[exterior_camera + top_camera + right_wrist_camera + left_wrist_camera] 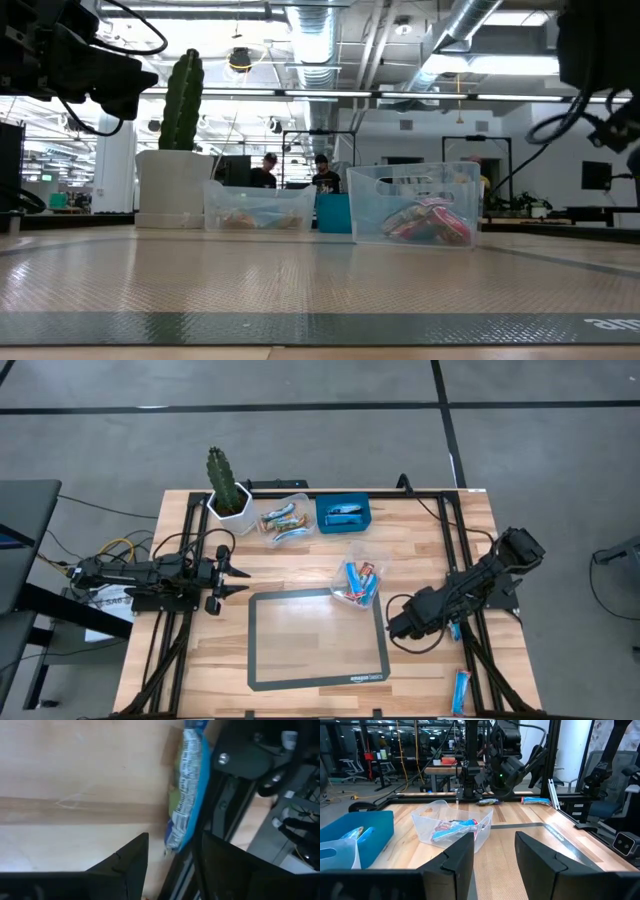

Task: Pick and place Granola Bars by type
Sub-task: Put the blue granola bar into the blue bin

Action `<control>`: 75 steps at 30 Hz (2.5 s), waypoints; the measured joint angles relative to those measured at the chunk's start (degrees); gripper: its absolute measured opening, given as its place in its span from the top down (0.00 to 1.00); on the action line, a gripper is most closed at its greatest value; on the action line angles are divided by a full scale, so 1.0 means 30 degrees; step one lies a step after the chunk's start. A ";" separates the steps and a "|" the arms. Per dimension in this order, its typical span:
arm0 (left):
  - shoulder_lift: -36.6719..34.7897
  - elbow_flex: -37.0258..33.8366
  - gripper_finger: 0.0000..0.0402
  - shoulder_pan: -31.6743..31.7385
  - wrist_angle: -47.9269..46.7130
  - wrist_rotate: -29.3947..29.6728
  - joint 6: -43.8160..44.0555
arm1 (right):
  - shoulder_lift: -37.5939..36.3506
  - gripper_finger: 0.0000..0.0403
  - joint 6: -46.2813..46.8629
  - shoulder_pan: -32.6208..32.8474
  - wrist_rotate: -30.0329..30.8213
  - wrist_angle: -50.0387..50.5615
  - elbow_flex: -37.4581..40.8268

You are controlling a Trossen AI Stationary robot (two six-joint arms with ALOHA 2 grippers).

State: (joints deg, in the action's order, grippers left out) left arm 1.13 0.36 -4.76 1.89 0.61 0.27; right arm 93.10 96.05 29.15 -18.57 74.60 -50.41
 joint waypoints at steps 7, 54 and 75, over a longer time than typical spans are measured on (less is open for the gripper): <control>0.0000 0.0000 0.66 0.0002 0.0005 -0.0002 0.0024 | 0.0000 0.60 0.0581 -0.0007 -0.0014 -0.1623 0.1638; 0.0000 0.0001 0.66 0.0004 0.0005 0.0003 0.0000 | -0.0015 0.93 0.0321 -0.0538 0.3791 -0.4205 0.2852; 0.0000 0.0000 0.66 0.0004 0.0007 -0.0004 0.0075 | -0.0058 0.95 0.0586 -0.4786 1.6747 -0.4035 0.0177</control>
State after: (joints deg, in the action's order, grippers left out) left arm 1.13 0.36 -4.75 1.91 0.60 0.49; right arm 92.92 97.81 14.79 31.67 62.50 -49.88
